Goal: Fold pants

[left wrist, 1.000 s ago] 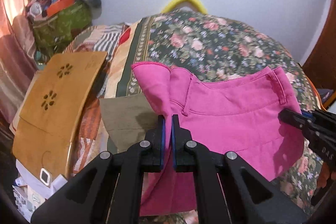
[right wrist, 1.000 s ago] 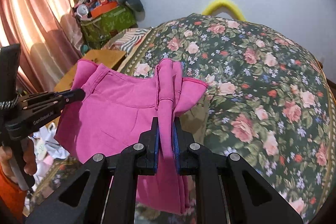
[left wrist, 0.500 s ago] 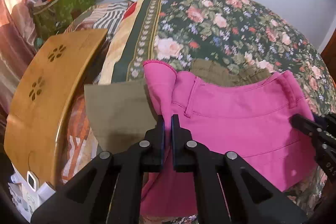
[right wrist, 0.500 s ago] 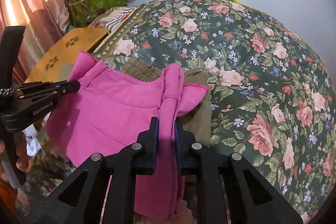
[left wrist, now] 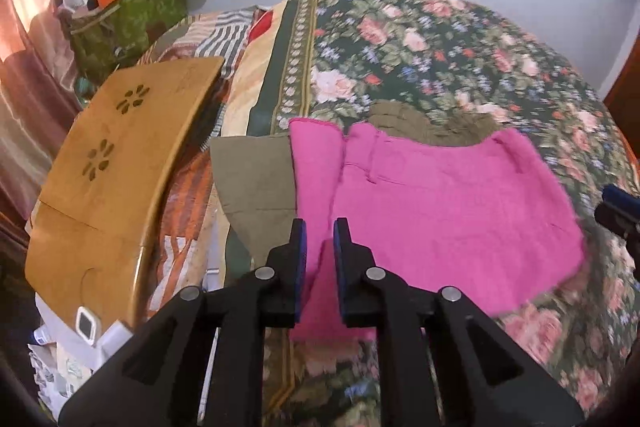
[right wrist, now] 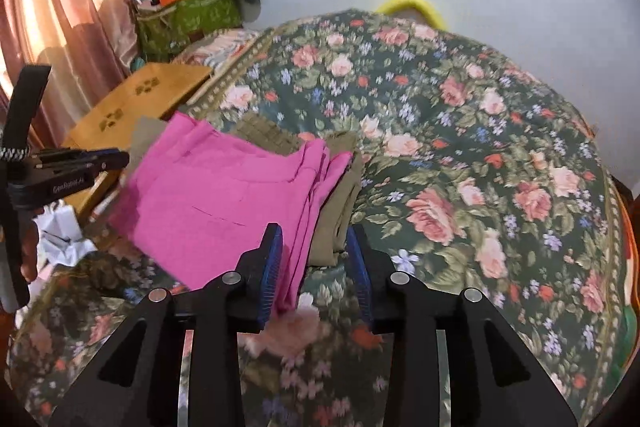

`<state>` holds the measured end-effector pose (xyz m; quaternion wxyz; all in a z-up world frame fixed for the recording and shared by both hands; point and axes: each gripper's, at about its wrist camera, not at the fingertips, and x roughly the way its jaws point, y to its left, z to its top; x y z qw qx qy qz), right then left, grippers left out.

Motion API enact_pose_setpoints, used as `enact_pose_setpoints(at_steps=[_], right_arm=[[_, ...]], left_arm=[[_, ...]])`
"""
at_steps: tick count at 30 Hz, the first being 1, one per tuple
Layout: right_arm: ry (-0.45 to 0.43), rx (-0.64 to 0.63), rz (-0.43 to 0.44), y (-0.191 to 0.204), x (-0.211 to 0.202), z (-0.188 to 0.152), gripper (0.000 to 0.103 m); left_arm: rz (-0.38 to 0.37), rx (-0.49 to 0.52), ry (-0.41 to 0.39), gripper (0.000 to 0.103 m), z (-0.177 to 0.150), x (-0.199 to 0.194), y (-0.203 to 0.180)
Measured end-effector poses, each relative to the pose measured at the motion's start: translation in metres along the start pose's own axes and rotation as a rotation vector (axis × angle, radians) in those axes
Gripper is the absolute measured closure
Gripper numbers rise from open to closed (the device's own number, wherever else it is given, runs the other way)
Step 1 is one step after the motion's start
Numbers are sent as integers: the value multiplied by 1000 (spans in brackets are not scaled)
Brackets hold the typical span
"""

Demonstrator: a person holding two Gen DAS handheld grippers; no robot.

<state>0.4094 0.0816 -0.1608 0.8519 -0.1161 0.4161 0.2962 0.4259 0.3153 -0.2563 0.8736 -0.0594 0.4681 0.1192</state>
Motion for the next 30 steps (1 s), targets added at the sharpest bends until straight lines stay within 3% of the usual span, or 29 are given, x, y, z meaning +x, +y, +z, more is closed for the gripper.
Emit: enact_pose_setpoints(at_steps=[5,15,23,30], right_arm=[[-87,-5,12,6,-49,4,72],[-343,-16,94,33,-182,2,72],[-547,-5,164,57,-283,-23,72],[-631,-35,185,79,-329,-55,72]], left_arm=[[-27,6,-73,90,-5,-61,-8],[-80,76,-317,90,-30,-222,-36],[-128,93,-519,90,-75,-337,-61],[-117,78,-662,90,-126,-415,-73]])
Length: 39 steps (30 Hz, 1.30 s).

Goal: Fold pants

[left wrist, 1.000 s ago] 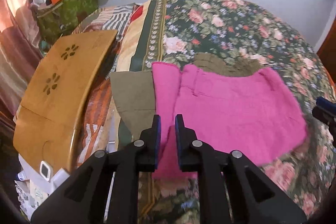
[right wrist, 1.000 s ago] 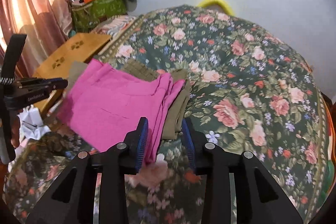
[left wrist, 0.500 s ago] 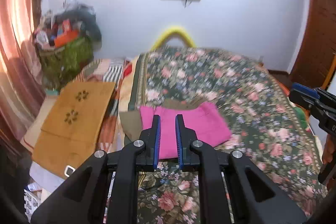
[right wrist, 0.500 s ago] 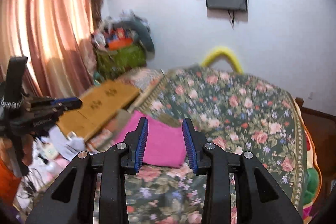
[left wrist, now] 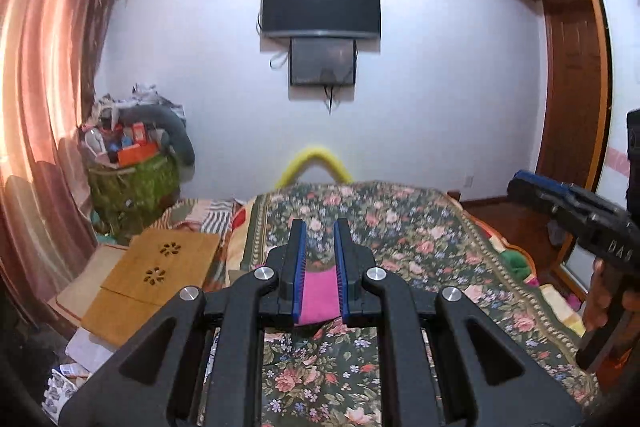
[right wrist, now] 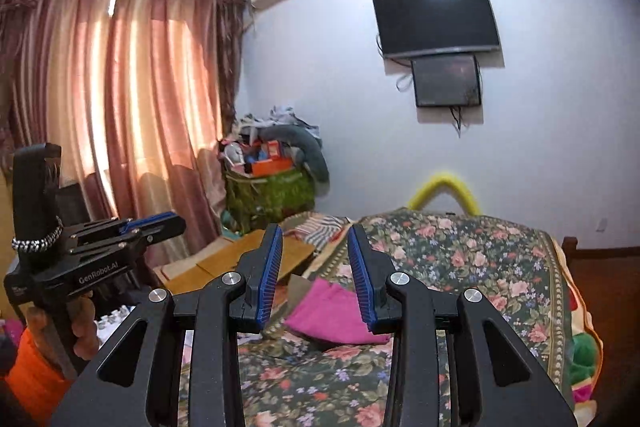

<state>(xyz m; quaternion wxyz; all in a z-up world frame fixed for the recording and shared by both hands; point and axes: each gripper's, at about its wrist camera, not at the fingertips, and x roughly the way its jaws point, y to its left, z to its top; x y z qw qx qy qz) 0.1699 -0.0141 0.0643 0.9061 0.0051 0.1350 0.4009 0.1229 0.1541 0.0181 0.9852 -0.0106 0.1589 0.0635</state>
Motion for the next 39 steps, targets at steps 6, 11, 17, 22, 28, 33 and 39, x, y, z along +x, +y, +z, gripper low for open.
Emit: enact_pose_setpoints(at_steps=[6,11,17,22,28,33,39], right_arm=[[-31,-44,-18,18,-27,-12,72],[-46,-18,-48,22,-40,-21,47],[-50,-27,-102,28,-48,-24,17],[-73,-42,-143,33,-54,-24,0],[-71,-22,-132,33,-59,-27,0],[-73,-24,-135,33,-60,-28,0],[-73,-22,-134,33,-61,-28,0]], left_arm=[[38,9,-62,78,-12,-52,-13],[47,-27,-107,33,-22,-80,-16],[82,-32,-130,13,-26,-96,-21],[80,-47,-135,5,-30,-103,-21],[83,-47,-137,3,-33,-106,-21],[84,-44,-132,3,-34,-104,-21],[84,-43,-127,2,-36,-101,-22]])
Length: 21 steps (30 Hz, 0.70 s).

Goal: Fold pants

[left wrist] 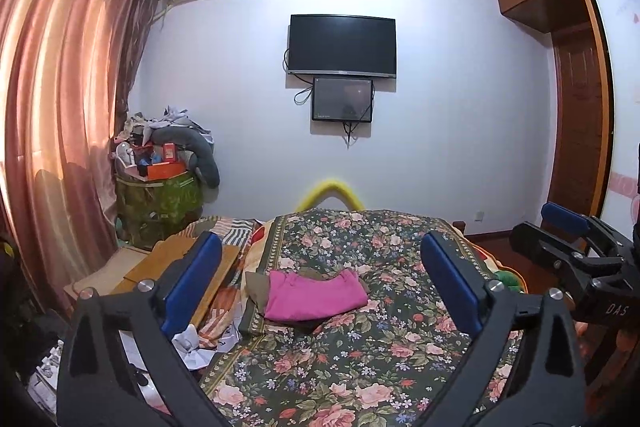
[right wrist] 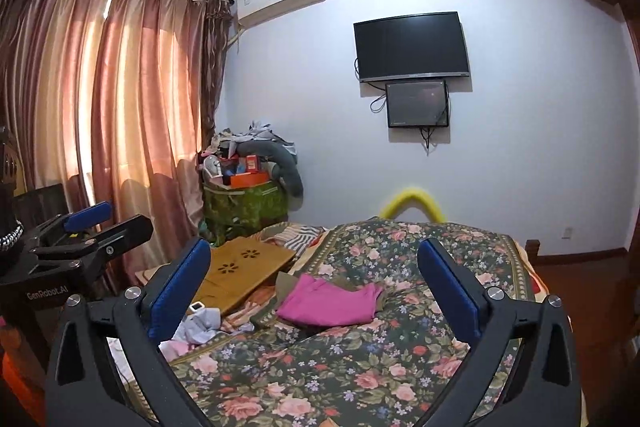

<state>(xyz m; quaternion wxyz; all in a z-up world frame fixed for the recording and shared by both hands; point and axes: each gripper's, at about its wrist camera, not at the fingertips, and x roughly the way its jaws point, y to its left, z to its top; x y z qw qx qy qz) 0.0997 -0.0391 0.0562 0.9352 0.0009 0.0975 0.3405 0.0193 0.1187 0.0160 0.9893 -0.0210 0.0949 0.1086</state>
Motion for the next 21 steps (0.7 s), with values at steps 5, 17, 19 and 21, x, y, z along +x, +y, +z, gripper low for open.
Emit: enact_pose_setpoints(at_steps=[5,17,19,21], right_arm=[[7,0,-4,1,0,-2,0],[20,1,-15,0,0,-3,0],[18,2,-16,0,1,-3,0],[20,5,-17,0,1,-3,0]], left_arm=[[-4,0,9,2,-3,3,0],[-17,-5,29,2,-5,11,3],[-16,-6,30,2,-6,11,3],[-20,-7,31,1,-6,12,3]])
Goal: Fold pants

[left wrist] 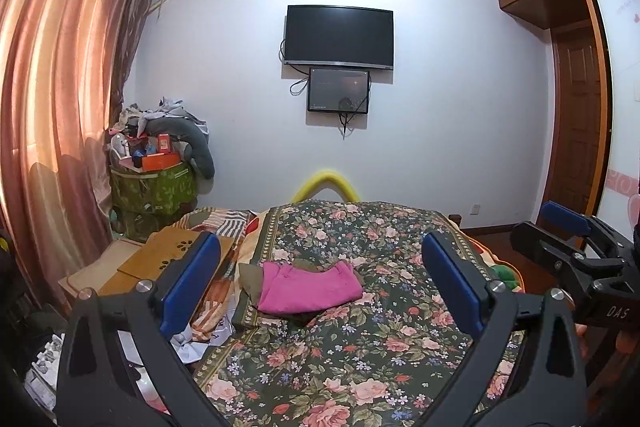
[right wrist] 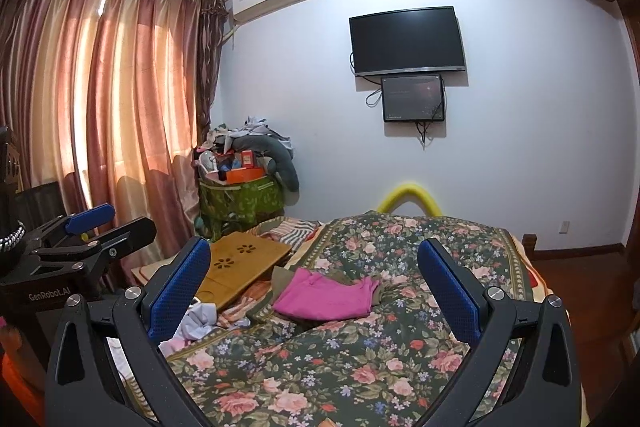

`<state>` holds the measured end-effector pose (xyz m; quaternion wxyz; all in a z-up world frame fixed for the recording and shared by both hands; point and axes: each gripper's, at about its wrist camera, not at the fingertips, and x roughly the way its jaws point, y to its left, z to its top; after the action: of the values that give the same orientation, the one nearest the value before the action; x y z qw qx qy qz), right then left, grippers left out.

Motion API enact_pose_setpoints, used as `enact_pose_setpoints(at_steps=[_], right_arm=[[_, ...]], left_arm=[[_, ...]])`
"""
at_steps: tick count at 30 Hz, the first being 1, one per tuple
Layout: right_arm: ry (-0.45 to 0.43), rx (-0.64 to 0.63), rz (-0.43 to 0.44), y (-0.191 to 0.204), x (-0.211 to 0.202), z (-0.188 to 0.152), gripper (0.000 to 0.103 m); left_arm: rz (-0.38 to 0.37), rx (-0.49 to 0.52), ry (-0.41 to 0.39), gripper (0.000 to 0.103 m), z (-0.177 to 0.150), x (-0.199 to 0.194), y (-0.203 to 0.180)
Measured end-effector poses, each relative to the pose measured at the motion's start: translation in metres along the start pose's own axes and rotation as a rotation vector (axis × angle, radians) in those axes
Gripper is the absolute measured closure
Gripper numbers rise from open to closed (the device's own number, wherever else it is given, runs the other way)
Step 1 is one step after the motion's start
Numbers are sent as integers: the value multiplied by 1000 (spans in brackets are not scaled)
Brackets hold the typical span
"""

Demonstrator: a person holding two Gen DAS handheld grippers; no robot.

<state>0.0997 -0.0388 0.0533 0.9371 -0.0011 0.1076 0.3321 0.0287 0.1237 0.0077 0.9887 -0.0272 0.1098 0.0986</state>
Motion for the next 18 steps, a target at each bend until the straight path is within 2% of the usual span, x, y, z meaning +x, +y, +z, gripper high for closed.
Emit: enact_pose_setpoints(at_steps=[18], right_arm=[[-10,13,-11,-2,-3,1,0]], left_arm=[[-9,6,-2,0,1,2,-2]])
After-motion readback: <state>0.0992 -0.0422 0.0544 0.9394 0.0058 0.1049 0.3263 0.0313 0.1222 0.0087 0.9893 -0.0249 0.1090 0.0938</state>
